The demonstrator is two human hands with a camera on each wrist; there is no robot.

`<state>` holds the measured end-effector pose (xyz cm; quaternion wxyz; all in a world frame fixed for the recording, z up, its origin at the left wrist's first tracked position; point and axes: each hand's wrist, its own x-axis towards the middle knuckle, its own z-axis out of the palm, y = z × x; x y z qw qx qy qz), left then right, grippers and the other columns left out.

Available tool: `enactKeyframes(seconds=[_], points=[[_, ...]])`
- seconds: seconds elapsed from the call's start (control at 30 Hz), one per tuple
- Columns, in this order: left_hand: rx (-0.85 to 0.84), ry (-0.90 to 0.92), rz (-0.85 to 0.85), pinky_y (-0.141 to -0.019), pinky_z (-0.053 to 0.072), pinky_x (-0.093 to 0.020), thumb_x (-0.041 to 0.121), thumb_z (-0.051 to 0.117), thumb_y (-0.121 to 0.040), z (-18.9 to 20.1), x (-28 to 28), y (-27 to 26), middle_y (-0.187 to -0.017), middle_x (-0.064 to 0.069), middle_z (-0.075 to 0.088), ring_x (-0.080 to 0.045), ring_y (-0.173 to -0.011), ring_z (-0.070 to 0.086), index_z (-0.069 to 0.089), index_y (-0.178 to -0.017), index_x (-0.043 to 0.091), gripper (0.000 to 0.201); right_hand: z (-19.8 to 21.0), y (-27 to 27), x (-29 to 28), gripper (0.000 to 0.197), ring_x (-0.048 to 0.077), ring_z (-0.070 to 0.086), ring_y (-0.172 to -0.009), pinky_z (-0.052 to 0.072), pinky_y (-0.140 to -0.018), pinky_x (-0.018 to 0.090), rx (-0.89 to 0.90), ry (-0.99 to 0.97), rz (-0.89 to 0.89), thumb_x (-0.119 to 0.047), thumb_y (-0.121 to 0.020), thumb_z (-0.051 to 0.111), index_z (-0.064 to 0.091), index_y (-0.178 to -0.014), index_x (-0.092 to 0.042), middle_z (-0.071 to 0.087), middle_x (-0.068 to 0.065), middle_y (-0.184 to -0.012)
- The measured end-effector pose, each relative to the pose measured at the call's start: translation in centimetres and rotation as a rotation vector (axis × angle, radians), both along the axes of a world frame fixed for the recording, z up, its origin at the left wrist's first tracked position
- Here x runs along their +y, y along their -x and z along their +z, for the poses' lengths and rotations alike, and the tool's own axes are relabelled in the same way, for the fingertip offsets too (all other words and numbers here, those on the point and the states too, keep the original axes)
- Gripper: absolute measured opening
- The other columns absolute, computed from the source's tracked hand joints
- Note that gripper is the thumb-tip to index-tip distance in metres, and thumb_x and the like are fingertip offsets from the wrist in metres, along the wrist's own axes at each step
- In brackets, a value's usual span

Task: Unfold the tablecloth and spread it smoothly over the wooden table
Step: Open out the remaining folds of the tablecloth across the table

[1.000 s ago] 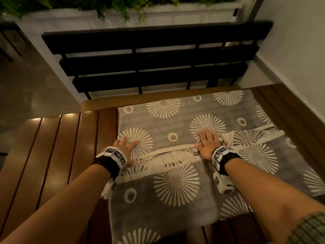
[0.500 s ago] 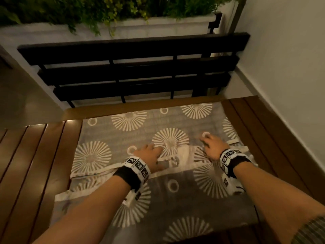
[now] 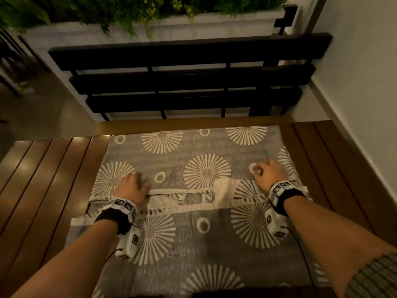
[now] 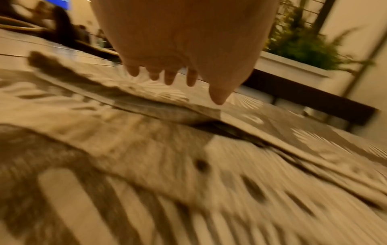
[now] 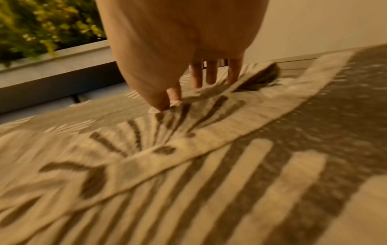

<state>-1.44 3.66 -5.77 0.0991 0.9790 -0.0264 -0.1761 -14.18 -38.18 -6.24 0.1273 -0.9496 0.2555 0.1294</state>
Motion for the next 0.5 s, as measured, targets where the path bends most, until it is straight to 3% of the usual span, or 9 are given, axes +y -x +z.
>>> enactKeyframes(seconds=[0.13,0.2,0.27,0.33,0.4,0.5], points=[[0.091,-0.063,0.441,-0.108,0.032,-0.056,0.064,0.072,-0.065,-0.5,4.5,-2.2,-0.148,-0.02,0.033,-0.042,-0.135,0.034,0.03,-0.146,0.008,0.107,-0.2,1.3,-3.1,0.084,0.035,0.013,-0.145,0.017,-0.113,0.054,0.051,0.005,-0.344,-0.062,-0.082,0.054,0.022,-0.148,-0.019,0.015,0.013,-0.158],[0.146,0.016,0.571,-0.11,0.03,-0.056,0.056,0.083,-0.061,-0.3,5.6,-2.4,-0.152,-0.021,0.024,-0.043,-0.138,0.029,0.015,-0.15,0.003,0.123,-0.3,1.9,-3.6,0.102,0.037,0.018,-0.143,0.021,-0.113,0.055,0.049,-0.091,-0.466,-0.067,-0.074,0.063,0.015,-0.149,-0.017,0.017,0.017,-0.156],[0.162,-0.014,0.594,-0.105,0.036,-0.058,0.059,0.086,-0.055,0.0,6.3,-2.7,-0.149,-0.021,0.028,-0.045,-0.134,0.034,0.018,-0.149,0.003,0.128,0.0,1.7,-3.5,0.103,0.04,0.031,-0.135,0.03,-0.108,0.053,0.03,-0.096,-0.501,-0.064,-0.07,0.069,0.022,-0.145,-0.011,0.029,0.02,-0.149],[0.134,-0.027,0.526,-0.094,0.047,-0.057,0.069,0.081,-0.048,-0.3,7.0,-3.7,-0.133,-0.022,0.049,-0.045,-0.116,0.051,0.042,-0.136,0.006,0.115,0.6,1.1,-3.1,0.091,0.038,0.037,-0.129,0.032,-0.104,0.05,0.052,-0.011,-0.471,-0.058,-0.072,0.07,0.033,-0.139,-0.008,0.038,0.019,-0.142],[0.101,-0.023,0.421,-0.086,0.051,-0.053,0.075,0.066,-0.053,-0.4,7.6,-4.6,-0.112,-0.018,0.062,-0.041,-0.097,0.059,0.056,-0.115,0.011,0.089,1.3,0.4,-2.5,0.068,0.037,0.04,-0.125,0.033,-0.104,0.049,0.073,0.056,-0.429,-0.045,-0.079,0.066,0.045,-0.131,-0.007,0.042,0.017,-0.136],[0.016,-0.036,0.303,-0.085,0.051,-0.053,0.059,0.056,-0.074,0.8,6.8,-5.2,-0.103,-0.016,0.065,-0.041,-0.091,0.058,0.061,-0.104,0.016,0.052,2.2,-0.1,-1.6,0.042,0.036,0.039,-0.122,0.03,-0.102,0.048,0.109,0.138,-0.361,-0.032,-0.088,0.055,0.054,-0.124,-0.011,0.041,0.015,-0.134]])
